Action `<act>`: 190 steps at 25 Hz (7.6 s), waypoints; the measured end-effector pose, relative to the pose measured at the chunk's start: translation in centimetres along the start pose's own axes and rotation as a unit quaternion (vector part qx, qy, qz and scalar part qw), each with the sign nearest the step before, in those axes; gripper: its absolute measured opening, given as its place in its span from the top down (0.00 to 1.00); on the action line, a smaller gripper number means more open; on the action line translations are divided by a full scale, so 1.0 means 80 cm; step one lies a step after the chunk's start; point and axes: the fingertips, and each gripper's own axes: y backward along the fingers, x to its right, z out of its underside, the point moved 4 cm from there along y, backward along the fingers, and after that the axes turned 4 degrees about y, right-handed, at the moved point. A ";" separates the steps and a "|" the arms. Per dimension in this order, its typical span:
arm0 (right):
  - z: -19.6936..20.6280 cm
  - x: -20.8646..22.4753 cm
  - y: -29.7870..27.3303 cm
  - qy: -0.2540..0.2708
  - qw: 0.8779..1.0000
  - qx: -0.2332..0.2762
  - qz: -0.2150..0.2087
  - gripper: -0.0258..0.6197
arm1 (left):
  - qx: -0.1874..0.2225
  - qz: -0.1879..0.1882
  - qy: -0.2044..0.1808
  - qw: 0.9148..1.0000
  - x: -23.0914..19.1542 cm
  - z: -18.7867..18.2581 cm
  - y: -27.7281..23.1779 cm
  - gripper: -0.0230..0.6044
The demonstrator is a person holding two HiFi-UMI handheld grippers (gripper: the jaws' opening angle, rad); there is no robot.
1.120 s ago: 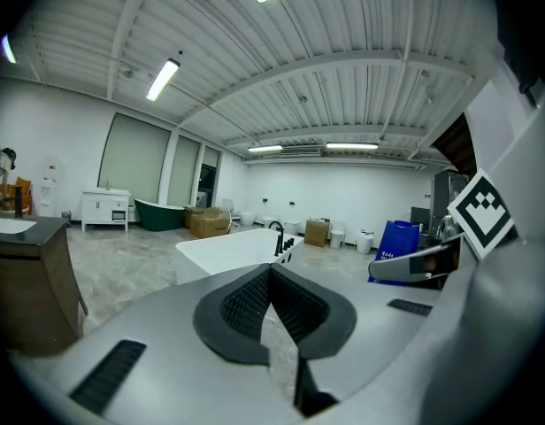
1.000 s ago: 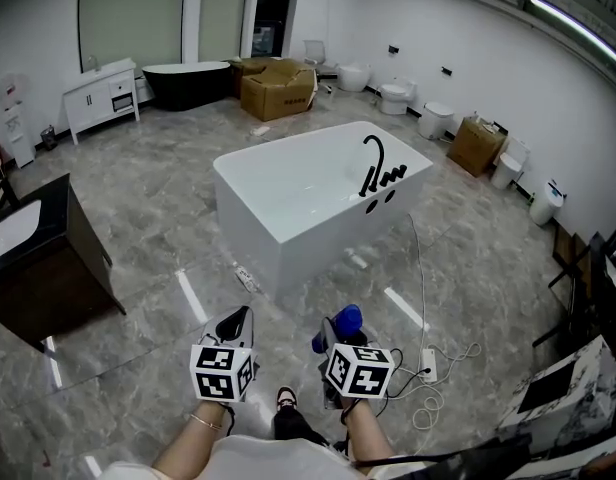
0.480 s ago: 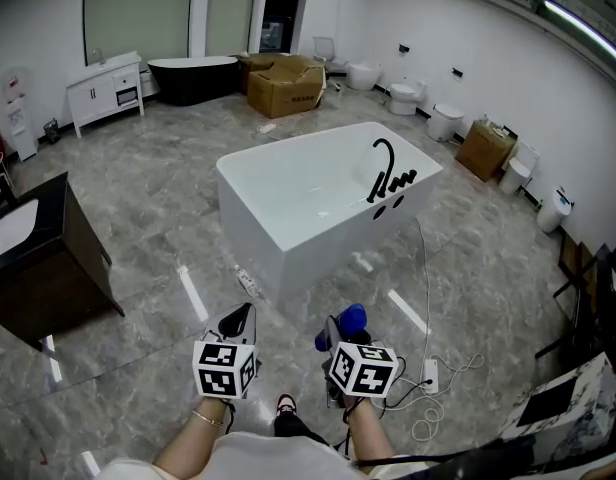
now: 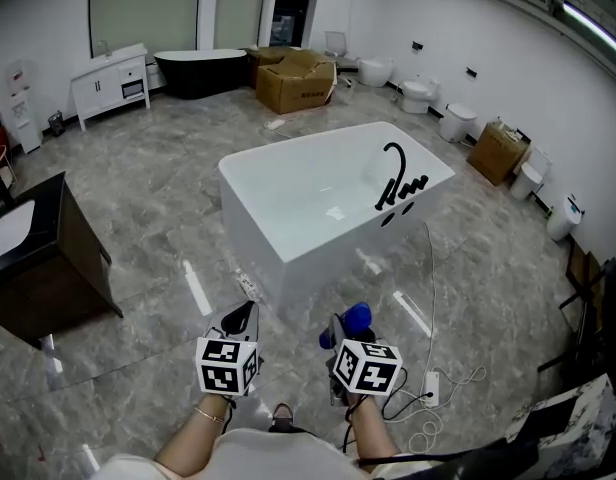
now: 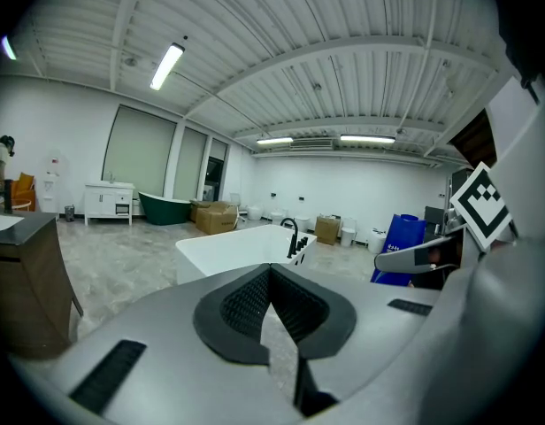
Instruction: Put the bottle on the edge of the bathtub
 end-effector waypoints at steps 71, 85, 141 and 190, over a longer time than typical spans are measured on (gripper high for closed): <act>-0.142 0.140 -0.270 -0.021 0.999 -0.023 0.016 0.70 | -0.021 0.005 -0.001 1.000 -0.062 -0.089 -0.328 0.95; -0.195 0.141 -0.369 -0.030 0.999 -0.021 0.023 0.70 | -0.033 0.015 -0.010 0.999 -0.115 -0.130 -0.421 0.95; -0.171 0.193 -0.539 -0.063 0.991 -0.114 0.029 0.70 | -0.156 -0.011 0.052 0.986 -0.172 -0.055 -0.585 0.95; -0.053 0.293 -0.612 -0.095 0.987 -0.118 0.050 0.70 | -0.230 0.008 0.052 0.972 -0.127 0.107 -0.678 0.95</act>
